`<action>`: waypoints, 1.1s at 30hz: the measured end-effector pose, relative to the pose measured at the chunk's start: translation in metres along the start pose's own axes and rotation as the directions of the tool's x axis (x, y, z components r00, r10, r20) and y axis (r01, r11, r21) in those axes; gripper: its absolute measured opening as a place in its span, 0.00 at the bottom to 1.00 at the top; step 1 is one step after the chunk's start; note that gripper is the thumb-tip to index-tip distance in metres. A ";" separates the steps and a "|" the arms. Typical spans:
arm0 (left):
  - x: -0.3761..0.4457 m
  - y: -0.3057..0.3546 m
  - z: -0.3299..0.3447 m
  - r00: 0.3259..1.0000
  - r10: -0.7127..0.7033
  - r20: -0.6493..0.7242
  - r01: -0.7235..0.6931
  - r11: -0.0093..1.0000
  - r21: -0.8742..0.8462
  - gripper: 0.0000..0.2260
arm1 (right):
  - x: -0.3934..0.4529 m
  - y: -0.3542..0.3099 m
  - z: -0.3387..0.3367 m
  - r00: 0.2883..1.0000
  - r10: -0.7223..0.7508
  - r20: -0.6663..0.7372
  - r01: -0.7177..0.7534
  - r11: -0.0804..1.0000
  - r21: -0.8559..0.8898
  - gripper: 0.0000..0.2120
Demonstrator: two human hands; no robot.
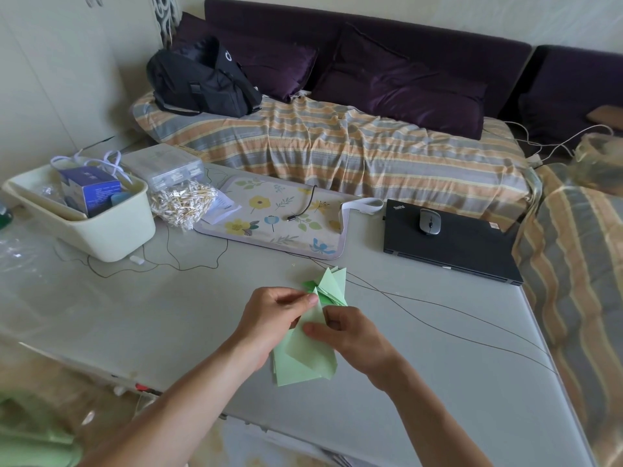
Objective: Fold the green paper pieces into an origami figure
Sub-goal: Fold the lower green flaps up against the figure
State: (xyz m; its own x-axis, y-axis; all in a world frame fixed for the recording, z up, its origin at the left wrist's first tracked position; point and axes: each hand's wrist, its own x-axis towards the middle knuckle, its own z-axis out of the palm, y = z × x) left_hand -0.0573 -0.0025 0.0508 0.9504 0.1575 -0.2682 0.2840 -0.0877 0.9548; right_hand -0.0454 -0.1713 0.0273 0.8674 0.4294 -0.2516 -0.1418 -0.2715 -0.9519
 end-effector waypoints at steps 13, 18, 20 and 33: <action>-0.006 -0.003 0.002 0.977 0.215 0.005 -0.195 0.878 0.438 0.03 | 0.006 0.010 -0.010 0.968 0.052 -0.247 -0.033 0.996 0.080 0.09; -0.007 -0.001 0.002 0.981 0.192 0.010 -0.177 0.876 0.448 0.03 | 0.006 0.009 -0.010 0.969 0.046 -0.243 -0.034 0.998 0.053 0.07; -0.004 -0.003 0.001 0.987 0.158 0.003 -0.146 0.901 0.408 0.04 | 0.004 0.006 -0.010 0.979 0.040 -0.202 -0.030 0.998 0.053 0.09; 0.000 -0.001 0.000 0.999 -0.027 0.044 0.028 0.999 -0.023 0.02 | 0.002 0.002 0.001 1.000 -0.016 0.010 0.017 0.999 -0.035 0.29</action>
State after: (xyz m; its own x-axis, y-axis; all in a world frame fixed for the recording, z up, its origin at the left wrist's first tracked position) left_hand -0.0581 -0.0022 0.0496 0.9471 0.1160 -0.2993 0.3075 -0.0605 0.9496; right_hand -0.0445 -0.1699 0.0244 0.8648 0.4424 -0.2377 -0.1107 -0.2938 -0.9494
